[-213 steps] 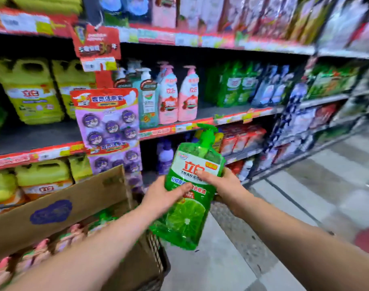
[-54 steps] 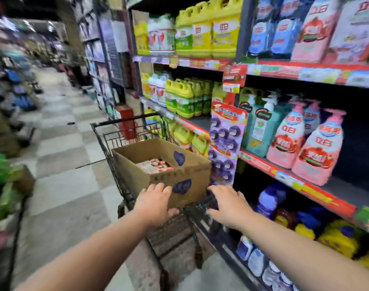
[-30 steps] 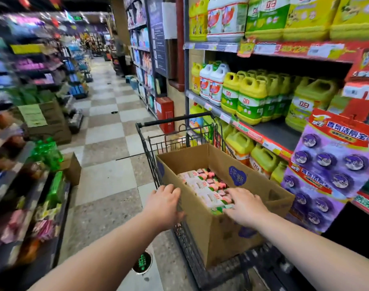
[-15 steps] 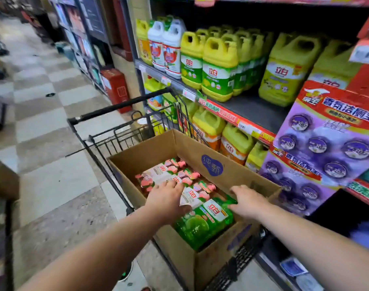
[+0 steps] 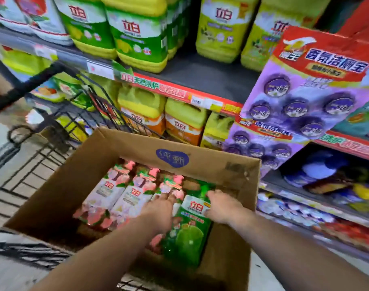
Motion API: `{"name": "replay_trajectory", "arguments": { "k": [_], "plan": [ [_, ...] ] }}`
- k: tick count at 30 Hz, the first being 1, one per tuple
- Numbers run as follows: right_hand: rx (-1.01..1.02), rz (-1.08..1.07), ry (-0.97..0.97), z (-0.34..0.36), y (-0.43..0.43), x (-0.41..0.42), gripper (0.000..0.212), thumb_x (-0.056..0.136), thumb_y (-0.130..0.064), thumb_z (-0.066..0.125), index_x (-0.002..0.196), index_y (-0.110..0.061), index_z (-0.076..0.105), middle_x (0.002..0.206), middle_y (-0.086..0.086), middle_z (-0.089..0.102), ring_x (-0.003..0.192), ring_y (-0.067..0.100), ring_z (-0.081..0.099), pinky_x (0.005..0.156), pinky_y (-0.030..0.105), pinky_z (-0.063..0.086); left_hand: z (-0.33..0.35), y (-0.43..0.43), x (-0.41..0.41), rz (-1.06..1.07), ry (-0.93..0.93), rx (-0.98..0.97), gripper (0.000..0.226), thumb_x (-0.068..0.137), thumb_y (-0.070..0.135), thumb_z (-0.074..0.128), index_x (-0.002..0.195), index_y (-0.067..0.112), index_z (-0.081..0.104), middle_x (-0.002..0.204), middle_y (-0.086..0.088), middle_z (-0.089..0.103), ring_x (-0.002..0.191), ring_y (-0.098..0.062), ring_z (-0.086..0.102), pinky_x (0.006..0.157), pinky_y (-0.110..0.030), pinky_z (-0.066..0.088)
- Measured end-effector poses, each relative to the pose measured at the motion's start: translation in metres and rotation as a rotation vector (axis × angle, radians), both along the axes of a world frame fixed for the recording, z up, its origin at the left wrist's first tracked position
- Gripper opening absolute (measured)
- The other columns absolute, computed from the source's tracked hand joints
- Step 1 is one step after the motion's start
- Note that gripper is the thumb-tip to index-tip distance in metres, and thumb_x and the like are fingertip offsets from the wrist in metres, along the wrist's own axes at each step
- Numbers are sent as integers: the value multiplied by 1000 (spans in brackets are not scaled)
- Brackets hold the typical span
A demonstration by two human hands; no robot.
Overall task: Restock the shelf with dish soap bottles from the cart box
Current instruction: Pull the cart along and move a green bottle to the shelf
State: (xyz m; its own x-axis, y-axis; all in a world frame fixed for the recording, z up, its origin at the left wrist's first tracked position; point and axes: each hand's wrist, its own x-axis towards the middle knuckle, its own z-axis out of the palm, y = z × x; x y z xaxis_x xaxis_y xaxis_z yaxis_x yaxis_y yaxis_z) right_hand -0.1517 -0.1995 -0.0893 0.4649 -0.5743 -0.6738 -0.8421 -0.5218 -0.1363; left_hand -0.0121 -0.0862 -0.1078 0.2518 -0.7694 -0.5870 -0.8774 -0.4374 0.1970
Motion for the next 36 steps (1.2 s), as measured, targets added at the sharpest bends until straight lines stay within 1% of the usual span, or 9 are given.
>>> {"name": "replay_trajectory", "arguments": {
  "k": [4, 9, 16, 19, 22, 25, 27, 31, 36],
  "plan": [
    [48, -221, 46, -35, 11, 16, 62, 83, -39, 64, 134, -14, 38, 134, 12, 44, 125, 30, 48, 103, 37, 42, -29, -4, 17, -21, 95, 33, 69, 85, 51, 55, 139, 16, 31, 140, -8, 40, 128, -28, 40, 102, -42, 40],
    [90, -601, 25, -75, 26, 21, 75, 78, -44, 71, 134, -12, 33, 136, 13, 42, 124, 29, 48, 98, 34, 41, -58, -9, 19, -107, 173, 70, 70, 85, 49, 57, 140, 14, 30, 143, -12, 35, 132, -29, 36, 106, -38, 35],
    [185, -1227, -250, -109, 29, 20, 89, 76, -32, 77, 143, -8, 23, 134, 15, 53, 121, 30, 54, 94, 31, 43, -89, -16, 19, -132, 246, 85, 72, 82, 49, 60, 139, 18, 29, 135, -9, 40, 123, -27, 42, 100, -41, 39],
    [250, -1413, -319, -117, 29, 21, 81, 74, -33, 78, 136, -5, 35, 129, 15, 58, 115, 30, 58, 91, 33, 46, -98, -16, 21, -149, 256, 70, 79, 80, 52, 62, 142, 19, 25, 134, -7, 40, 122, -26, 44, 100, -40, 40],
    [339, -1501, -347, -121, 26, 18, 56, 70, -28, 82, 111, -5, 51, 113, 14, 64, 100, 30, 65, 86, 40, 53, -103, -15, 24, -174, 263, 64, 84, 80, 55, 60, 145, 20, 19, 135, -5, 37, 124, -25, 42, 102, -40, 39],
    [462, -1558, -405, -118, 21, 14, 33, 69, -17, 83, 75, -11, 51, 76, 6, 63, 61, 17, 63, 49, 27, 50, -104, -14, 27, -190, 279, 61, 87, 80, 57, 59, 146, 18, 17, 137, -5, 36, 126, -24, 39, 104, -39, 37],
    [497, -1560, -398, -116, 20, 12, 31, 68, -16, 83, 80, -10, 55, 73, 5, 62, 56, 14, 60, 42, 22, 43, -103, -14, 27, -194, 283, 58, 89, 79, 58, 59, 146, 17, 17, 138, -5, 35, 127, -24, 38, 105, -39, 36],
    [515, -1544, -387, -113, 23, 14, 49, 66, -14, 84, 109, -3, 62, 97, 13, 68, 62, 17, 64, 45, 22, 44, -101, -14, 27, -201, 295, 64, 89, 79, 59, 59, 146, 18, 17, 140, -5, 33, 129, -25, 35, 105, -39, 34],
    [490, -1538, -390, -105, 31, 17, 54, 65, -17, 85, 112, -5, 61, 108, 15, 69, 74, 23, 66, 51, 25, 47, -98, -11, 25, -194, 323, 74, 82, 80, 60, 57, 144, 18, 26, 138, -5, 35, 128, -25, 36, 106, -40, 35]
  ]
}}
